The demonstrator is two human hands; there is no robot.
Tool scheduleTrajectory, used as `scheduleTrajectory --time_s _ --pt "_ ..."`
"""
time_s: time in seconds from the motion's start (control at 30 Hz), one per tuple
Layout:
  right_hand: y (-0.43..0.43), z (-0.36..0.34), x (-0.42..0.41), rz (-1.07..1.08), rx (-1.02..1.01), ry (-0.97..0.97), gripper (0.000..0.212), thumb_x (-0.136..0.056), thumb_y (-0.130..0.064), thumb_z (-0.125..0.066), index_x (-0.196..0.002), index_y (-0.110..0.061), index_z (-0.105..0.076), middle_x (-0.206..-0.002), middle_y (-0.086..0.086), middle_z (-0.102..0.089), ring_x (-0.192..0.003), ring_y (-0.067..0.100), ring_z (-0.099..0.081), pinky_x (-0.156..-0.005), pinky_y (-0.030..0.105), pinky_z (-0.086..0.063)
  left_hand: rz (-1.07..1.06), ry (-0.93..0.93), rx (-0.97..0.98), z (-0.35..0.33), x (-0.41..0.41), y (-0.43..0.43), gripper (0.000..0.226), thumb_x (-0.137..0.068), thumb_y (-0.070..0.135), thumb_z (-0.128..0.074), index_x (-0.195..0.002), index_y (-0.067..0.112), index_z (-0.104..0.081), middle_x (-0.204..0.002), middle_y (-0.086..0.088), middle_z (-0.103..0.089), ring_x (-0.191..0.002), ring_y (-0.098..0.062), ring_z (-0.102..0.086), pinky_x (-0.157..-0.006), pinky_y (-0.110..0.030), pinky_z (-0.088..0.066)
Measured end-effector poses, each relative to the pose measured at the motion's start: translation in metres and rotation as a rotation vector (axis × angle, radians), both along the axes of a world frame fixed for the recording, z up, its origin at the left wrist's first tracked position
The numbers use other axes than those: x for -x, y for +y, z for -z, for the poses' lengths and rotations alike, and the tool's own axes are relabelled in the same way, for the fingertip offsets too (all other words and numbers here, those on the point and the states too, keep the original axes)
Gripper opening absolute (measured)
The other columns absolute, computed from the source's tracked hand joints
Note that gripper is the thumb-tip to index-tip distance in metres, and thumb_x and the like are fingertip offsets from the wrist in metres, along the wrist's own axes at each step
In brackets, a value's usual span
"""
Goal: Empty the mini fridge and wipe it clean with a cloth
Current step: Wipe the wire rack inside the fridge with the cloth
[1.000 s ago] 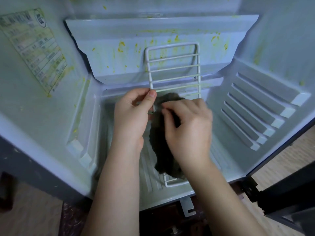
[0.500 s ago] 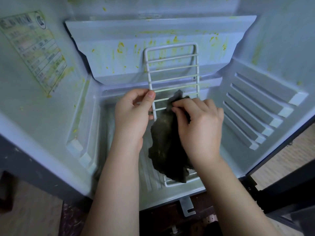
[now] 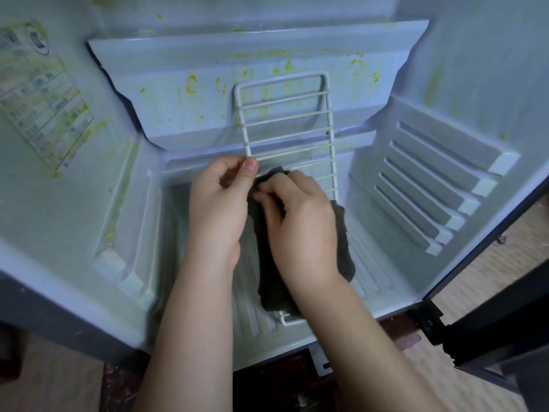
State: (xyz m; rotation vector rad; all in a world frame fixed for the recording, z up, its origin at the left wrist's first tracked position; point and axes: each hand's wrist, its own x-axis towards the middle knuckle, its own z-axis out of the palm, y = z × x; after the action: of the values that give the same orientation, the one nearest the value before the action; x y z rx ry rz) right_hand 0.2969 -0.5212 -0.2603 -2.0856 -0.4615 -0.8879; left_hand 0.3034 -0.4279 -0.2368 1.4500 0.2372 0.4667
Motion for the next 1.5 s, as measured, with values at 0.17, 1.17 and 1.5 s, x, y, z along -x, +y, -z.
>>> scheduleTrajectory --time_s 0.17,1.17,1.5 --pt "-0.003 0.001 -0.004 0.034 0.038 -0.025 0.01 -0.085 -0.024 -0.063 -0.08 -0.017 -0.067 -0.075 0.0 -0.061 -0.073 0.028 -0.056 -0.065 0.043 -0.046 -0.025 -0.033 -0.018 0.003 -0.002 -0.004 0.01 -0.096 0.018 -0.059 -0.088 0.021 -0.064 -0.079 0.005 -0.062 -0.077 -0.011 -0.055 -0.076 -0.031 -0.045" --pt "-0.028 -0.006 -0.01 0.116 0.1 -0.018 0.01 -0.081 -0.024 -0.064 -0.084 -0.024 -0.073 -0.078 -0.004 -0.067 -0.074 0.027 -0.062 -0.07 0.043 -0.049 -0.063 -0.107 -0.168 0.007 -0.005 -0.011 0.018 -0.1 0.017 -0.051 -0.084 0.023 -0.054 -0.073 0.009 -0.055 -0.056 0.004 -0.051 -0.057 -0.014 -0.045" --pt "-0.049 0.015 0.003 0.259 -0.025 -0.11 0.005 -0.081 -0.013 -0.072 -0.084 -0.016 -0.075 -0.08 -0.003 -0.068 -0.074 0.025 -0.054 -0.068 0.037 -0.046 -0.072 -0.177 -0.112 0.003 -0.008 -0.005 0.022 -0.1 0.011 -0.049 -0.084 0.025 -0.053 -0.077 0.009 -0.052 -0.061 0.003 -0.052 -0.057 -0.024 -0.052"
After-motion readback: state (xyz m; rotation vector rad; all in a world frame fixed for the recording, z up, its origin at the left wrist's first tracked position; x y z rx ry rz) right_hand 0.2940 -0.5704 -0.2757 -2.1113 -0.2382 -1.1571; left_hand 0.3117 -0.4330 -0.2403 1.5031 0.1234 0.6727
